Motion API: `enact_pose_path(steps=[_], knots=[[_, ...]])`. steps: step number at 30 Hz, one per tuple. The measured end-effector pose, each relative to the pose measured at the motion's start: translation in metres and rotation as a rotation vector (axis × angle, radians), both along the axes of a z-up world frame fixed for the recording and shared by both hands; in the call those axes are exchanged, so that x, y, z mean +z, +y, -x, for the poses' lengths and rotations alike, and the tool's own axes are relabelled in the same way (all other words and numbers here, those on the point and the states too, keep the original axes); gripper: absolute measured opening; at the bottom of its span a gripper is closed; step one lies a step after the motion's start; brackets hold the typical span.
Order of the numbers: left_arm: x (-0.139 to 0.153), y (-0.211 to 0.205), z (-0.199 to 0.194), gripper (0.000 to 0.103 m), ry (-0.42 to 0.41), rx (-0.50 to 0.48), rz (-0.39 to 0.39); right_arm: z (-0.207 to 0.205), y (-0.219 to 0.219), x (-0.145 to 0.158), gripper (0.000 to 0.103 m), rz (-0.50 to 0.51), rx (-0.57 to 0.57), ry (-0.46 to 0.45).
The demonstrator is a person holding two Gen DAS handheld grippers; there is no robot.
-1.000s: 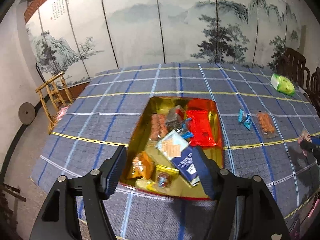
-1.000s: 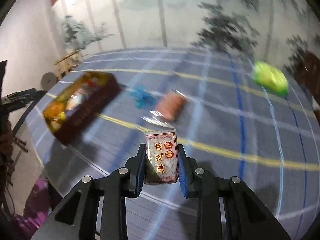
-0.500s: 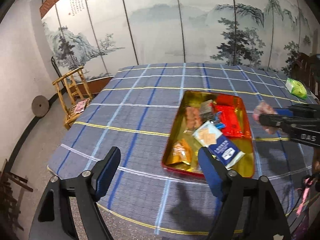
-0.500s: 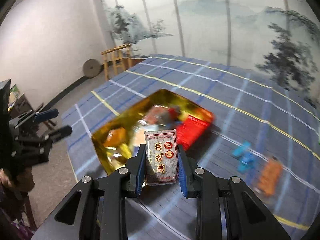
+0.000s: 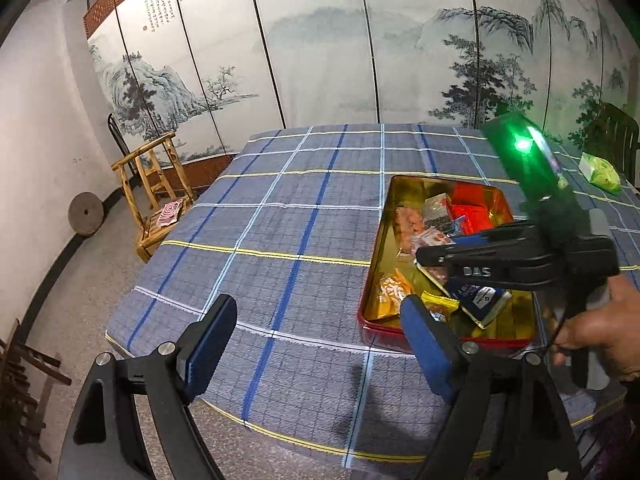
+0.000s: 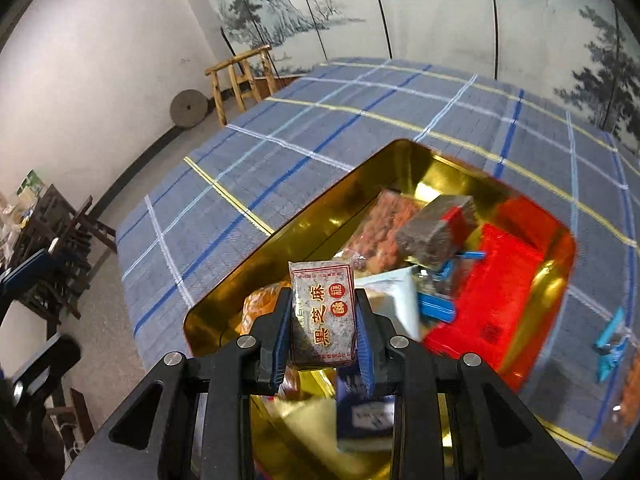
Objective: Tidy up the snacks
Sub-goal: 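Carry the white printed pack into the tin with the right gripper, then open the right gripper to drop the white pack in the tin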
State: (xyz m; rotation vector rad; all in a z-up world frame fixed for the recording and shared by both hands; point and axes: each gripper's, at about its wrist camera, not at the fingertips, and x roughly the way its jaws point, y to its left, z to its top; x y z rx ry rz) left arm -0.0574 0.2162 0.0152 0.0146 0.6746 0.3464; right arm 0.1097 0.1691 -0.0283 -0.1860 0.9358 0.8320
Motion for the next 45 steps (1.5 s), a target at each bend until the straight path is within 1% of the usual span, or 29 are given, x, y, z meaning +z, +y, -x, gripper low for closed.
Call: enact_pose_path(steps=[5,12,19,23,26,29,31,33,35,38,41,45], knots=[[-0.002,0.005,0.000,0.081,0.001,-0.003,0.008,-0.007,0.015,-0.008,0.030,0.019,-0.011,0.012],[-0.005,0.009,0.000,0.081,0.005,0.001,0.017,-0.012,0.025,-0.015,0.031,0.035,-0.024,0.029],[-0.007,0.009,0.001,0.081,0.011,0.004,0.018,-0.014,0.024,-0.013,0.031,0.015,-0.037,0.037],[-0.008,0.009,0.001,0.081,0.016,0.004,0.017,-0.010,0.024,-0.010,0.031,0.013,-0.031,0.021],[-0.008,0.009,0.000,0.081,0.018,0.002,0.016,-0.005,0.018,-0.003,0.032,-0.025,-0.027,0.002],[-0.008,0.008,0.000,0.081,0.022,0.001,0.012,0.003,0.008,0.006,0.035,-0.050,-0.028,-0.040],[-0.008,0.005,-0.001,0.082,0.024,-0.002,0.007,0.011,-0.003,0.014,0.041,-0.071,-0.033,-0.075],[-0.007,0.000,-0.001,0.082,0.026,-0.008,0.001,0.018,-0.018,0.022,0.053,-0.087,-0.053,-0.108],[-0.006,-0.005,-0.002,0.082,0.025,-0.014,-0.007,0.025,-0.038,0.028,0.057,-0.106,-0.077,-0.144],[-0.004,-0.013,-0.003,0.082,0.027,-0.028,-0.017,0.033,-0.065,0.033,0.061,-0.095,-0.120,-0.194],[-0.003,-0.023,-0.006,0.082,0.032,-0.046,-0.029,0.039,-0.100,0.033,0.064,-0.062,-0.173,-0.232],[0.000,-0.044,-0.013,0.082,0.043,-0.088,-0.051,0.040,-0.157,0.027,0.066,-0.004,-0.257,-0.270]])
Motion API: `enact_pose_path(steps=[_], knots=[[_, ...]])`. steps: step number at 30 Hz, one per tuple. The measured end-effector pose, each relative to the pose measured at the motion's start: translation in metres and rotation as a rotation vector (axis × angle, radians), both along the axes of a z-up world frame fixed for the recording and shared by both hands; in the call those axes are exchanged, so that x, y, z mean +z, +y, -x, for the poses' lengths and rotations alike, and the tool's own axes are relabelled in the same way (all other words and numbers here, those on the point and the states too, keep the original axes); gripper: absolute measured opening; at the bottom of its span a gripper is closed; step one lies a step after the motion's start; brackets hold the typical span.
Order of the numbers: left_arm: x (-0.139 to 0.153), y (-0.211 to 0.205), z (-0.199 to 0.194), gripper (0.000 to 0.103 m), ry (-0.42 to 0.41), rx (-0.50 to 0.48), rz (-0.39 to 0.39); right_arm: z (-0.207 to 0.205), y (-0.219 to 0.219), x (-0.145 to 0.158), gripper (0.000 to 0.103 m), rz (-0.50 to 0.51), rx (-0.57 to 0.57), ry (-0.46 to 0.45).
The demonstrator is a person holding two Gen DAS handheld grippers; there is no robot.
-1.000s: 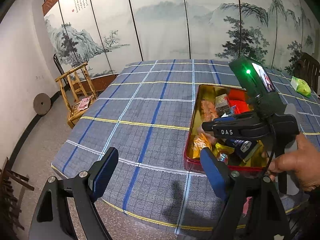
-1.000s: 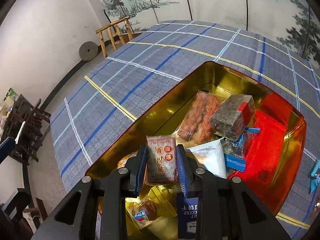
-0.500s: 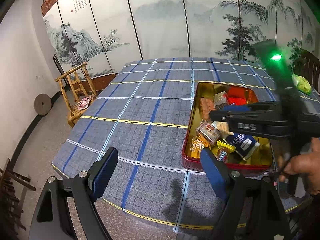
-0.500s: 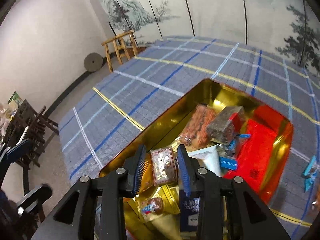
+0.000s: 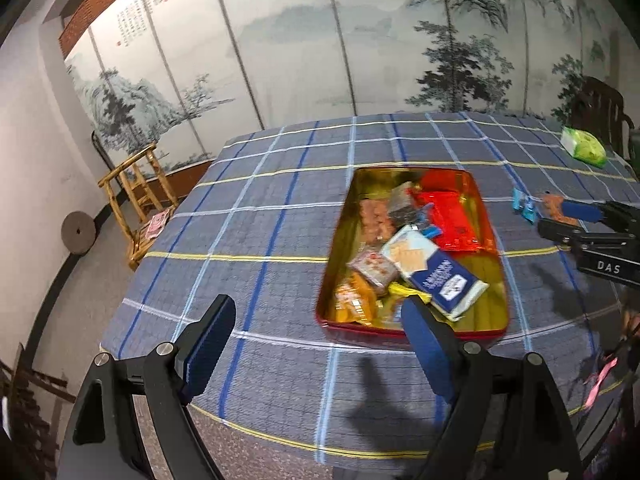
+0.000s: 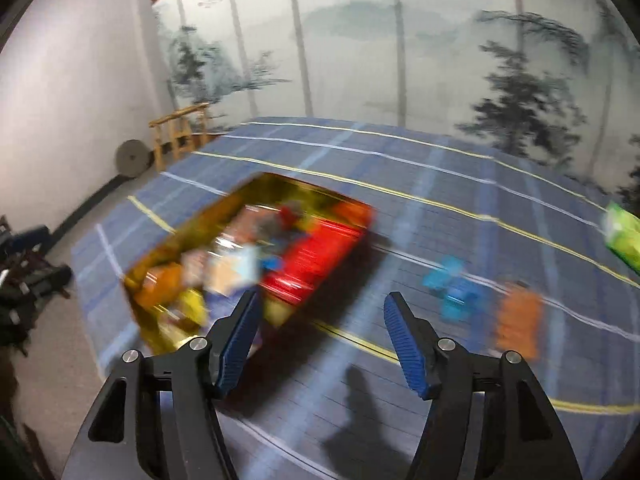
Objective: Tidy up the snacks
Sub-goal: 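Open the right gripper to drop the white pack in the tin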
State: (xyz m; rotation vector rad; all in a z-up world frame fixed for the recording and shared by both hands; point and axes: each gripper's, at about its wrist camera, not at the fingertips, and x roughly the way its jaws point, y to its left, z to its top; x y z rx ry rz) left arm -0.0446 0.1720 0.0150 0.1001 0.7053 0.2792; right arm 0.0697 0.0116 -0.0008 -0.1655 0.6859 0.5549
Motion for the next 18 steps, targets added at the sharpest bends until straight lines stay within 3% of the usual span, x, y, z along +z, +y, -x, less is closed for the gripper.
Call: enact_pose_path(steps=[7,11,15,18], knots=[[0.010,-0.053,-0.021,0.082,0.024,-0.161,-0.031,-0.010,-0.110,-0.020,0.072,0.062,-0.211,0.011],[0.018,-0.085,-0.046,0.082,0.051,-0.310,0.063,-0.013,-0.163,-0.030,0.072,0.092,-0.305,0.007],[0.018,-0.123,-0.096,0.082,0.115,-0.432,0.117,-0.017,-0.199,-0.042,0.072,0.065,-0.360,0.021],[0.006,-0.147,-0.145,0.082,0.216,-0.442,0.182,-0.019,-0.217,-0.055,0.072,0.038,-0.378,0.040]])
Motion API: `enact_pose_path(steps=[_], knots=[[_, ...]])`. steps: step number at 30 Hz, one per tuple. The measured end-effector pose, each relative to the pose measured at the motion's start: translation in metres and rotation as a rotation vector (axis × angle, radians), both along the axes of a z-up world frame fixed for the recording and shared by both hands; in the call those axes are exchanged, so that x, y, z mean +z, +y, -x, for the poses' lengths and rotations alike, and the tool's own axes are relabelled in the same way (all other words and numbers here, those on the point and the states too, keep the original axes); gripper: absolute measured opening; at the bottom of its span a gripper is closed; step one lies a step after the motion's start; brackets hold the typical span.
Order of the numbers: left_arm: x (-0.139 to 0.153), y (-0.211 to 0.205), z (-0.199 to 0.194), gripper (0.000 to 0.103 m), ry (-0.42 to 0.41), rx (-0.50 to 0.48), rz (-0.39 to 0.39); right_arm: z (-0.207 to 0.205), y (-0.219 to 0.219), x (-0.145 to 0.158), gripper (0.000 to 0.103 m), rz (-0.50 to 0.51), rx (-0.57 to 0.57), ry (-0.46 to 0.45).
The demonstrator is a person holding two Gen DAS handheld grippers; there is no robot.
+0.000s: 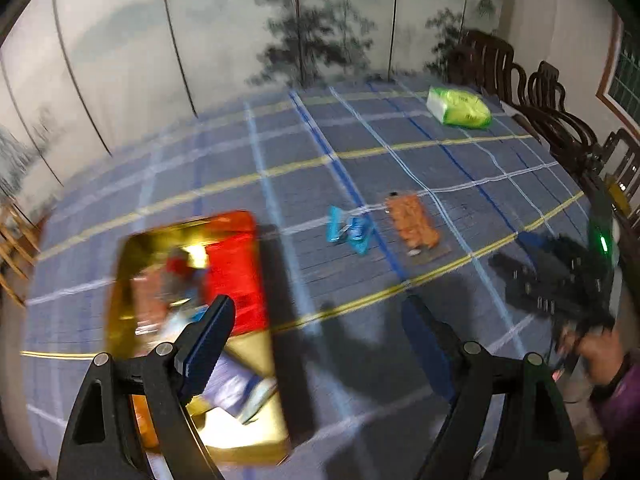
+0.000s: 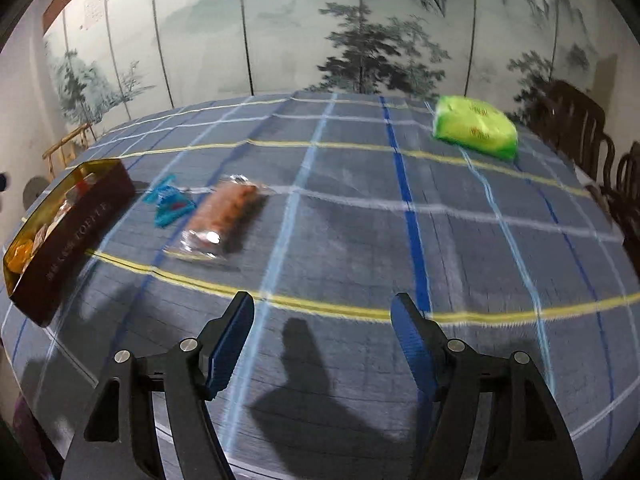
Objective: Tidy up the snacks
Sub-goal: 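Grasp the blue candy with the left gripper while the right gripper grasps the orange sausage pack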
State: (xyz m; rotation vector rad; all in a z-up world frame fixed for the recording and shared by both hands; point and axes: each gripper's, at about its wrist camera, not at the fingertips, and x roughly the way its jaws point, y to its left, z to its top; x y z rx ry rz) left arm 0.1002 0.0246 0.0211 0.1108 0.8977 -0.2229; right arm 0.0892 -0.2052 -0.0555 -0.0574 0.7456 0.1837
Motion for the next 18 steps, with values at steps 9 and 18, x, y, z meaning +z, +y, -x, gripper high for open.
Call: enact_pose_path(steps=[9,18], knots=[[-0.054,-0.022,-0.116,0.066,0.274,0.221,0.165,0.006,-0.005,-0.002,0.072,-0.071,0.068,-0.025],[-0.079,-0.040,-0.142,0.057,0.297,0.318,0.163,0.014,-0.010,0.001,0.072,-0.147,0.127,-0.060]])
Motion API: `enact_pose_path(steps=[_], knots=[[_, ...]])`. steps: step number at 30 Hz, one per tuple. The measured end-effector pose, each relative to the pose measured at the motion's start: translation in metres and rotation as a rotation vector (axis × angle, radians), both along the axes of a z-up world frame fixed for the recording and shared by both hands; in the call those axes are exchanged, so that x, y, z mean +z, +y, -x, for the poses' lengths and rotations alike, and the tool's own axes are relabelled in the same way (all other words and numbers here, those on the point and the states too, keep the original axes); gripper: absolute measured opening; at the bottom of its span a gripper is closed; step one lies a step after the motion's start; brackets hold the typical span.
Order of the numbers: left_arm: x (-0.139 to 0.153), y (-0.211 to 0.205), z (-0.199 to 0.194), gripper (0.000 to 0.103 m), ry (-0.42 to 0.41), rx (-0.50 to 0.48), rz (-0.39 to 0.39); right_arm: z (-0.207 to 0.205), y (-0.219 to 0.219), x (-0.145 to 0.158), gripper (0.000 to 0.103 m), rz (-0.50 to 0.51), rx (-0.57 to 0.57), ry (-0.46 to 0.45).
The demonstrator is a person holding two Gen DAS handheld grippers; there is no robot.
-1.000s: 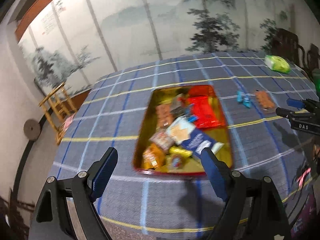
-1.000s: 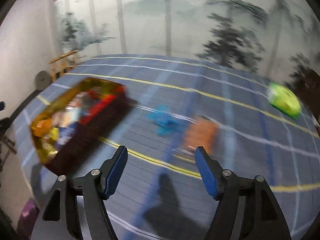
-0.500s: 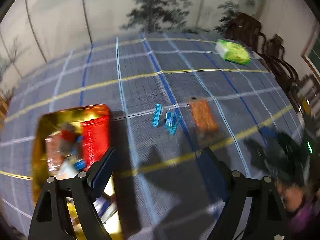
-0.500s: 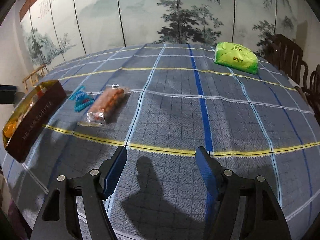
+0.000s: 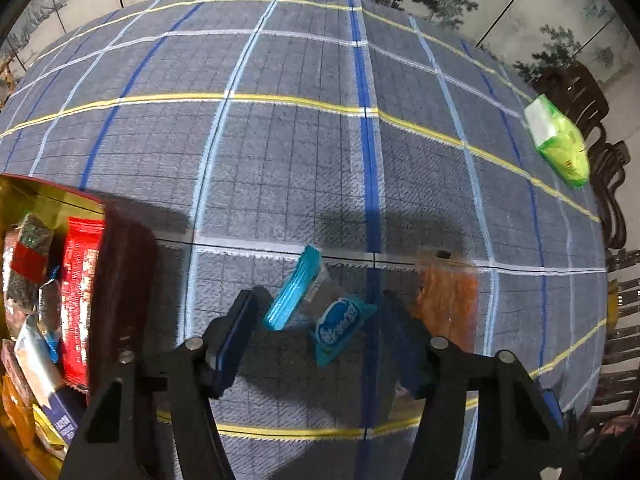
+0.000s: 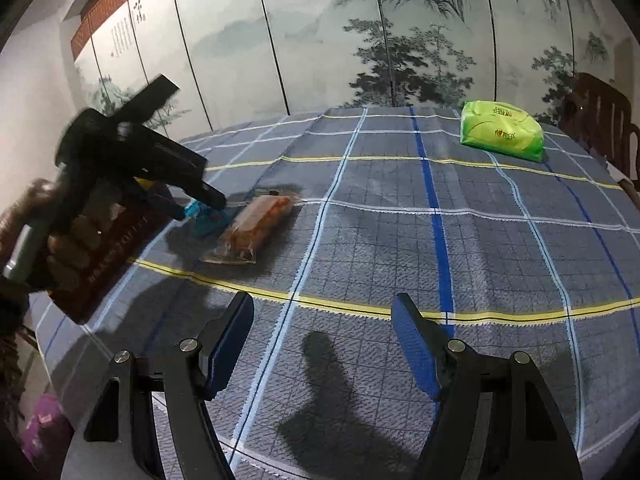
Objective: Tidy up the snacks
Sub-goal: 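Grasp the blue candy with the left gripper while the right gripper grasps the orange sausage pack, then carry the blue candy into the tin with the left gripper and release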
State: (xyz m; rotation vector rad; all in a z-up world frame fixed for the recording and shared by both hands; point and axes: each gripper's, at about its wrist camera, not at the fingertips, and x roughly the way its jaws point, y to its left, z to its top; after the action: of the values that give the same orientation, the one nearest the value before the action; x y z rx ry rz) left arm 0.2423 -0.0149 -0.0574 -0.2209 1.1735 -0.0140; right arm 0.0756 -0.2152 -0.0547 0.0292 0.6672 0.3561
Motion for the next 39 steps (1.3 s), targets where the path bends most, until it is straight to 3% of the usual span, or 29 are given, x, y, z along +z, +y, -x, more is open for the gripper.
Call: enact_pose_path(steps=[4,7,11,13,17,25,30,31,34,36,37,39], knots=[[0.000,-0.008,0.003,0.032,-0.049,-0.016,-0.035,0.002,-0.002,0.001,0.072,-0.022,0.010,-0.007],[0.001,-0.007,0.015,0.030,-0.062,-0.025,-0.023,0.001,-0.005,0.001,0.072,-0.040,0.003,-0.004],[0.024,-0.006,0.057,0.030,-0.151,-0.064,-0.041,-0.002,-0.010,0.000,0.072,-0.065,-0.009,0.016],[0.034,0.000,0.078,0.031,-0.171,-0.074,-0.012,-0.005,-0.008,-0.001,0.072,-0.056,-0.009,0.032],[0.047,0.008,0.109,0.031,-0.197,-0.083,0.015,-0.008,0.005,0.001,0.072,-0.023,0.012,0.044],[0.065,0.021,0.142,0.031,-0.236,-0.073,0.055,-0.044,0.048,0.014,0.074,-0.108,0.044,0.091],[0.075,0.041,0.155,0.031,-0.256,-0.043,0.068,-0.078,0.093,0.012,0.075,-0.017,0.033,0.101],[0.077,0.047,0.158,0.026,-0.262,-0.035,0.069,-0.086,0.102,0.009,0.075,0.013,0.026,0.116],[0.081,0.062,0.165,0.026,-0.268,-0.013,0.068,-0.100,0.112,-0.006,0.064,0.080,-0.001,0.175],[0.082,0.074,0.171,0.026,-0.274,0.005,0.066,-0.100,0.115,-0.006,0.044,0.090,0.001,0.159],[0.082,0.080,0.173,0.026,-0.275,0.010,0.060,-0.098,0.117,-0.006,0.039,0.107,0.012,0.149],[0.082,0.092,0.178,0.026,-0.277,0.024,0.054,-0.095,0.117,-0.006,0.038,0.094,0.053,0.159]])
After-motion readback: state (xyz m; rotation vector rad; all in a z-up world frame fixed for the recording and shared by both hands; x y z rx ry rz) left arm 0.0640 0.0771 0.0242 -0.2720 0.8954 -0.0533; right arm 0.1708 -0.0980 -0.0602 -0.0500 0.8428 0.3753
